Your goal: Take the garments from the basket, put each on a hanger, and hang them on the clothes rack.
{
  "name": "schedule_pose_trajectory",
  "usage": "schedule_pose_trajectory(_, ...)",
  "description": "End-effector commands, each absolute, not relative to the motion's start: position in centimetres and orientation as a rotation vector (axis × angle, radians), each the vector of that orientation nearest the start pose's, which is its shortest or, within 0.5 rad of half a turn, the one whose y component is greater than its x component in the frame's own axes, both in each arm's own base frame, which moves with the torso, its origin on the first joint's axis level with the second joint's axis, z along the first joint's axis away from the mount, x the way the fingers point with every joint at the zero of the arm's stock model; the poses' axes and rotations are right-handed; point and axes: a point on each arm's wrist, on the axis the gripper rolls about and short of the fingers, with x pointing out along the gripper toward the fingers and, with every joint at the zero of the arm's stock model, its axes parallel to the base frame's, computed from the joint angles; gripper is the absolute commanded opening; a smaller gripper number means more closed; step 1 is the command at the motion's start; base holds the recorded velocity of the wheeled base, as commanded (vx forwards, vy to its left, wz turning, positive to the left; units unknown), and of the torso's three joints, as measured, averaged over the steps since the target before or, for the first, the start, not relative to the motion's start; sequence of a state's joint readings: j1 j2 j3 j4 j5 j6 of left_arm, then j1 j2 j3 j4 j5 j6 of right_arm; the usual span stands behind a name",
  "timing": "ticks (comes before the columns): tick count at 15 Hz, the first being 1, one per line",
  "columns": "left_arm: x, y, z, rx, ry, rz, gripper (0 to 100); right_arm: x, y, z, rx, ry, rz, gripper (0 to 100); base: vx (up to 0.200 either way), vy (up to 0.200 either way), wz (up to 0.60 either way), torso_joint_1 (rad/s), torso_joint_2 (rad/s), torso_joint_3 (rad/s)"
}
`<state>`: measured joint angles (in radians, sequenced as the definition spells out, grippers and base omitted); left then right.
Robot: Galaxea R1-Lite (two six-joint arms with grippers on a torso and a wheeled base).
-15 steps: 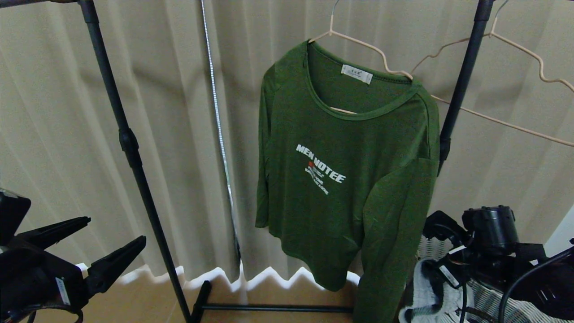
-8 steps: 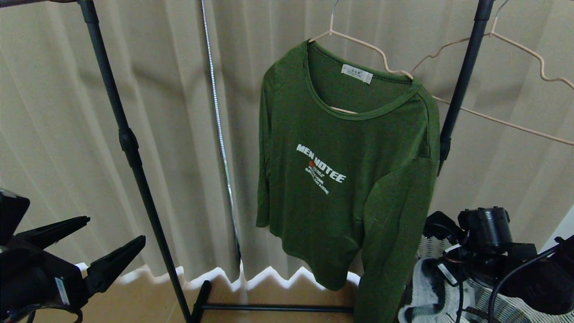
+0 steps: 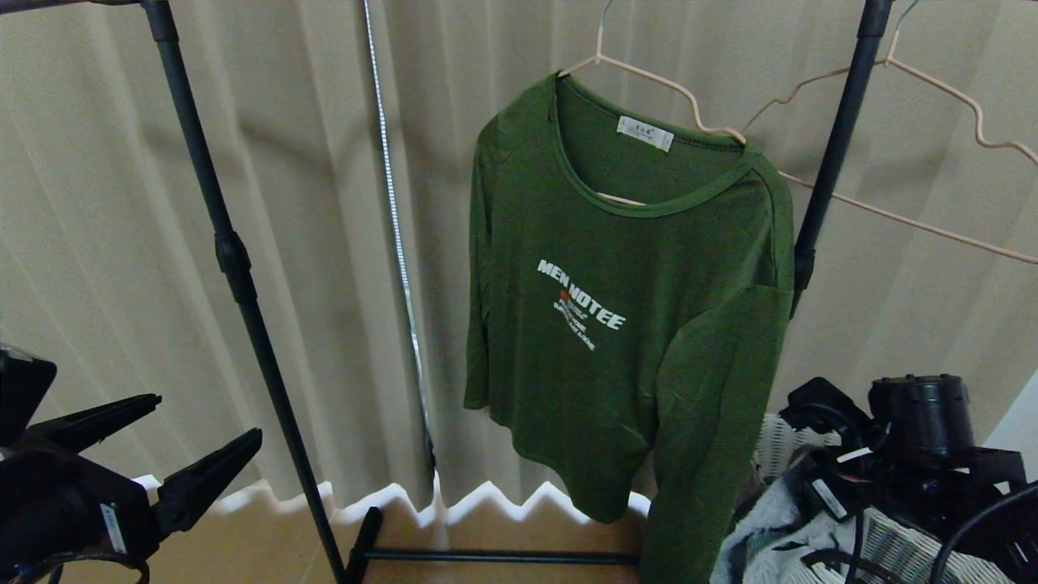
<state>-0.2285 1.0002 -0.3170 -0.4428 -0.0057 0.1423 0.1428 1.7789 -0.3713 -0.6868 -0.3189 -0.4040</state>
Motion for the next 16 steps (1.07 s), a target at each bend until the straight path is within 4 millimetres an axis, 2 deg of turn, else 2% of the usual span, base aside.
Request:
schedule_pose_trajectory(1, 11.7, -2.7, 17.6, 0.168, 0.223, -0.250, 100, 21.3, 2.4, 9.9, -0.509, 0.576, -0.003, 0, 0.000, 0.000, 0.00, 0.000, 0.00, 0.000)
schedule_pose_trajectory(2, 11.7, -2.7, 17.4, 0.170, 0.230, -0.251, 100, 20.1, 2.0, 11.9, -0.491, 0.491, -0.022, 0, 0.000, 0.000, 0.00, 0.000, 0.00, 0.000)
schedule_pose_trajectory(5, 11.6, -2.7, 17.2, 0.171, 0.238, -0.253, 100, 18.5, 1.8, 15.1, -0.463, 0.327, -0.055, 0, 0.000, 0.000, 0.00, 0.000, 0.00, 0.000)
schedule_pose_trajectory(8, 11.5, -2.7, 17.2, 0.171, 0.230, -0.253, 100, 18.0, 1.8, 16.2, -0.455, 0.273, -0.064, 0, 0.000, 0.000, 0.00, 0.000, 0.00, 0.000)
schedule_pose_trajectory(10, 10.9, -2.6, 16.9, 0.170, 0.226, -0.254, 100, 18.0, 1.8, 16.6, -0.452, 0.257, -0.065, 0, -0.200, 0.000, 0.00, 0.012, 0.00, 0.005)
schedule_pose_trajectory(16, 10.8, -2.6, 16.9, 0.170, 0.225, -0.257, 100, 18.3, 1.8, 16.7, -0.457, 0.256, -0.064, 0, -0.200, 0.000, 0.00, 0.005, 0.01, 0.001)
